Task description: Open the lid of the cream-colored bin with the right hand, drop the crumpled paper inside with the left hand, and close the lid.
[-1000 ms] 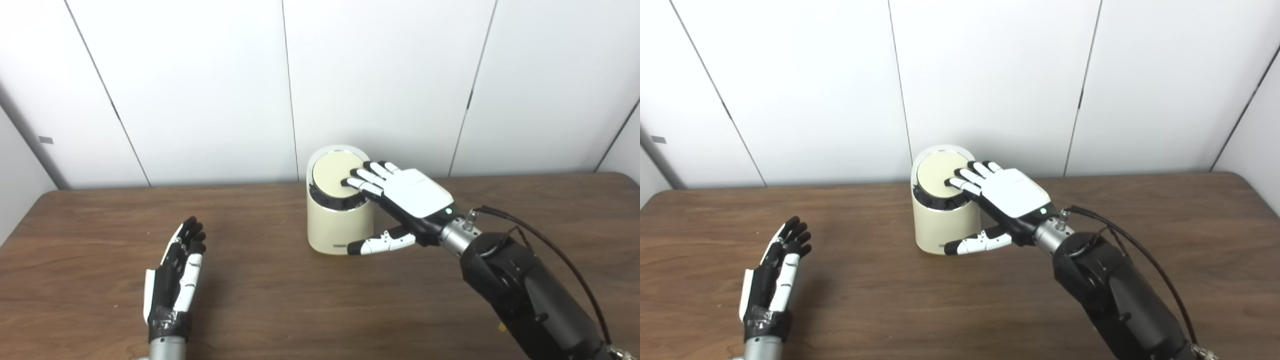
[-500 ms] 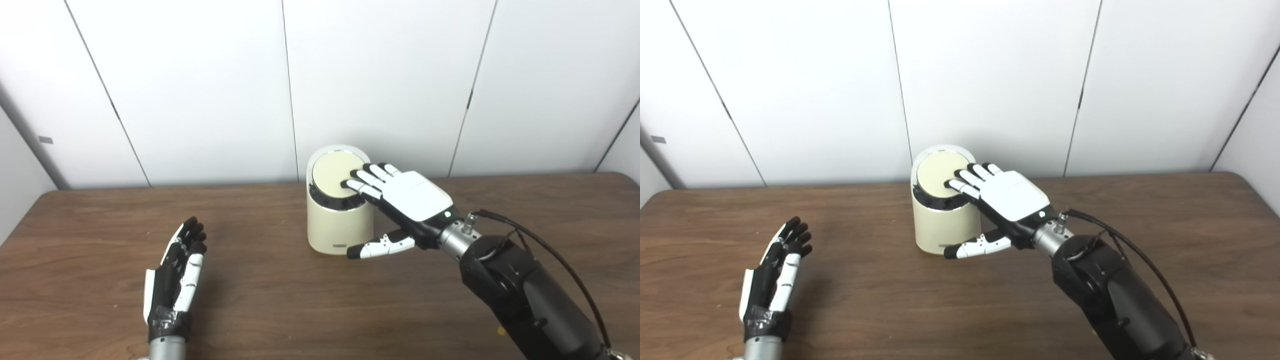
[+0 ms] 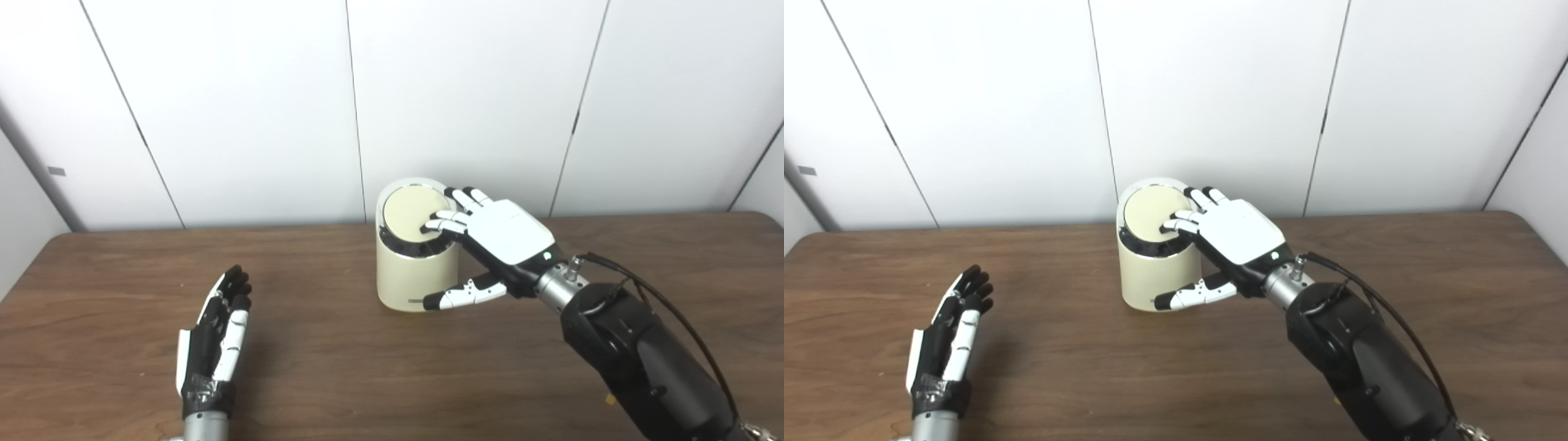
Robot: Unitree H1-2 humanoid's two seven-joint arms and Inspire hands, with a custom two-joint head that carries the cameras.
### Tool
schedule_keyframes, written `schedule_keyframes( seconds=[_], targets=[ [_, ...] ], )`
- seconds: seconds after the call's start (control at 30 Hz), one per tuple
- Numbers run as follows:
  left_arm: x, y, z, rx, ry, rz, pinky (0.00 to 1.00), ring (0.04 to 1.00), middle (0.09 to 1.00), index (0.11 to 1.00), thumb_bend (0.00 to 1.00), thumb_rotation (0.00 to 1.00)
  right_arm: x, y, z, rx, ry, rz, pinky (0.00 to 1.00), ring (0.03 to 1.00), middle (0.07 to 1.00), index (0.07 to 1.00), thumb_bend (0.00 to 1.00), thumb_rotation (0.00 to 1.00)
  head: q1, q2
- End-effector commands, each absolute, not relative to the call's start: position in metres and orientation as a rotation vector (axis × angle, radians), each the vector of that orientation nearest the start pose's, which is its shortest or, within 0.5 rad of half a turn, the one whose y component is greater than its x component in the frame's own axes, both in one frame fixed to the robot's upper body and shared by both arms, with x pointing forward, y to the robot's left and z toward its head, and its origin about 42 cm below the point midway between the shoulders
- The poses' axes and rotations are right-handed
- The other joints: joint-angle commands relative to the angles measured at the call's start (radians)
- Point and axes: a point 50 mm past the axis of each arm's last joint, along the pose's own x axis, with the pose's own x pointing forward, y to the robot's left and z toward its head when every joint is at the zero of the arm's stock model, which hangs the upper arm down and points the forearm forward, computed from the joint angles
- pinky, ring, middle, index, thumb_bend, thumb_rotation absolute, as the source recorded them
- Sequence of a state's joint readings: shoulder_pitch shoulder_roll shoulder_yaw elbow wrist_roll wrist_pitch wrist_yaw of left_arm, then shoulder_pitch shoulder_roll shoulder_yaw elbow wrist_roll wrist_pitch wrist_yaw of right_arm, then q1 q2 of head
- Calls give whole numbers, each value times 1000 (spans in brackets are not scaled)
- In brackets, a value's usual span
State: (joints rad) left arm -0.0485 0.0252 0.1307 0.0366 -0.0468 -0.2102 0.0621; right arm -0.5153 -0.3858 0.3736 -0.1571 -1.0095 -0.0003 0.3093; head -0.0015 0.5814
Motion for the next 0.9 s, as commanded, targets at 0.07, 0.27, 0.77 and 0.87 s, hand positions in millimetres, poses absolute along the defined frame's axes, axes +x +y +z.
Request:
schedule_keyframes(
  seconds=[0.07, 0.27, 0.77, 0.87],
  targets=[
    [283, 244, 93, -56, -160, 188, 885, 893, 898, 905, 506, 692, 387, -184, 260, -1562, -480, 399, 1000, 1000, 823, 777, 682, 1000, -2, 1],
    [284, 245, 92, -63, -154, 178, 896, 902, 907, 912, 533, 683, 385, -184, 261, -1537, -490, 377, 1000, 1000, 931, 862, 661, 1000, -2, 0],
    [283, 244, 90, -39, -141, 154, 922, 939, 933, 937, 534, 676, 379, -179, 273, -1343, -572, 316, 1000, 1000, 1000, 997, 624, 1000, 1, -1],
    [284, 244, 90, -40, -141, 154, 927, 941, 935, 938, 527, 670, 378, -180, 276, -1321, -573, 304, 1000, 1000, 1000, 1000, 611, 1000, 0, -2]
  ],
)
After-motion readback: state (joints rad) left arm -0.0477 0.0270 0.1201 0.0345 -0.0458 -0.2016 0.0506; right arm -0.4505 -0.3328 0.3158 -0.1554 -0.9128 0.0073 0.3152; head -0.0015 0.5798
